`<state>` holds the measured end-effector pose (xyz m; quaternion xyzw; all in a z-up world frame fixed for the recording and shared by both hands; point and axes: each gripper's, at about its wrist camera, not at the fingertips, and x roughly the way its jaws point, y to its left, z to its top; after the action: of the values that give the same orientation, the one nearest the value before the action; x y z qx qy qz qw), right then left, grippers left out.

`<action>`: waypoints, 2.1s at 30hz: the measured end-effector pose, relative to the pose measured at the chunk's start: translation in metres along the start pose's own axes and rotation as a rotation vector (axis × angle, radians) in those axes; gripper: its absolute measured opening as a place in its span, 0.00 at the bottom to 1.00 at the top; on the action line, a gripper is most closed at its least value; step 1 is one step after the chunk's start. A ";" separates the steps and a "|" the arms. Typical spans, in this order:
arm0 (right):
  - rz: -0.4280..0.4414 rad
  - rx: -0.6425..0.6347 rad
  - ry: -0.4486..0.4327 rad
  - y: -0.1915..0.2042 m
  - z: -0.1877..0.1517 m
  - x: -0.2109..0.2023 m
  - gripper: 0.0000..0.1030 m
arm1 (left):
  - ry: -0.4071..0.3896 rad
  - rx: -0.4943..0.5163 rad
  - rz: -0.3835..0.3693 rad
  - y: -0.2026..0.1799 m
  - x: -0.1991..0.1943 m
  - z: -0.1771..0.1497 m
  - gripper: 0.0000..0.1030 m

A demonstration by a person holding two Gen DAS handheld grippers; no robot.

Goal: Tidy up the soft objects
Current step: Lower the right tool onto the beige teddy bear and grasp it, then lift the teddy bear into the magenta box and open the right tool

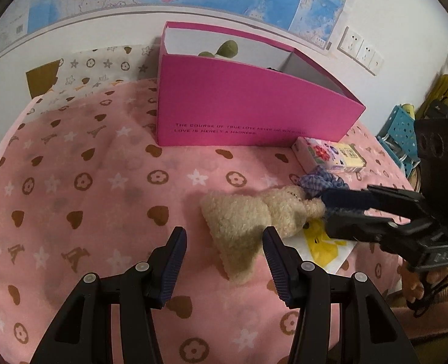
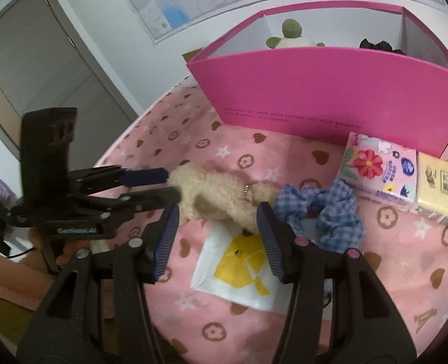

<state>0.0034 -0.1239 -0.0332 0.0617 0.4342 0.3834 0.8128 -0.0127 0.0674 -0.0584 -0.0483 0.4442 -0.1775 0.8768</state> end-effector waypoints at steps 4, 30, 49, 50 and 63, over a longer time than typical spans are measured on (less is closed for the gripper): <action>-0.020 -0.008 0.010 -0.002 0.002 0.005 0.54 | 0.014 0.001 -0.007 0.002 0.002 -0.003 0.51; -0.055 -0.113 -0.018 0.016 0.007 0.010 0.16 | -0.028 0.059 -0.018 -0.010 -0.006 0.011 0.40; -0.134 -0.242 -0.199 0.029 0.072 -0.045 0.16 | -0.241 0.151 -0.024 -0.031 -0.047 0.096 0.40; -0.136 -0.244 -0.208 0.027 0.079 -0.046 0.16 | -0.245 0.151 -0.022 -0.032 -0.047 0.100 0.40; -0.152 -0.213 -0.191 -0.001 0.128 -0.021 0.16 | -0.217 0.126 0.045 -0.018 -0.012 0.144 0.40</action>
<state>0.0935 -0.1090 0.0584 -0.0216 0.3151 0.3572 0.8790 0.0906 0.0442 0.0413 -0.0019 0.3357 -0.1790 0.9248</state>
